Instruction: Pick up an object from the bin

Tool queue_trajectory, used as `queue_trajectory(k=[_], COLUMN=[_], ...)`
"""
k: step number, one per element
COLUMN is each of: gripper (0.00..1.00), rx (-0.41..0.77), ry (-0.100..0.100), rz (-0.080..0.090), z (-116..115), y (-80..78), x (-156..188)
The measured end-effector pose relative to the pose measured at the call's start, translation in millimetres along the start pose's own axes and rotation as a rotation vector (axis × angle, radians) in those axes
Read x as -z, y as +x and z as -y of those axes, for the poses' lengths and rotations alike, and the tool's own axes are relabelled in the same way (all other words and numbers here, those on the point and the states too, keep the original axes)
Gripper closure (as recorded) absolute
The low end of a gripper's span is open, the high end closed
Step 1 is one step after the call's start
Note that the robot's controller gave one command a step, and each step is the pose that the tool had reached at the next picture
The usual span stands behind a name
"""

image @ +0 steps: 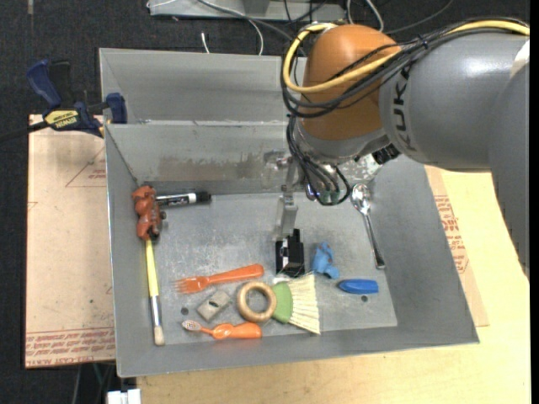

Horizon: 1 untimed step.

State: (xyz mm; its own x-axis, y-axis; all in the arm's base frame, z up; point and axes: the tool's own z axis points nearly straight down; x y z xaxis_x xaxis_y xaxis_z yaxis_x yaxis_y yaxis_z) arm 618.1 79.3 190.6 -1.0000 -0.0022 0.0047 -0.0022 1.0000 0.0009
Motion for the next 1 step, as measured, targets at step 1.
queue_trajectory(k=[1], gripper=[0.00], rx=[-0.002], ry=[0.000], rz=[0.007], z=[0.4], y=[-1.7], x=[3.6])
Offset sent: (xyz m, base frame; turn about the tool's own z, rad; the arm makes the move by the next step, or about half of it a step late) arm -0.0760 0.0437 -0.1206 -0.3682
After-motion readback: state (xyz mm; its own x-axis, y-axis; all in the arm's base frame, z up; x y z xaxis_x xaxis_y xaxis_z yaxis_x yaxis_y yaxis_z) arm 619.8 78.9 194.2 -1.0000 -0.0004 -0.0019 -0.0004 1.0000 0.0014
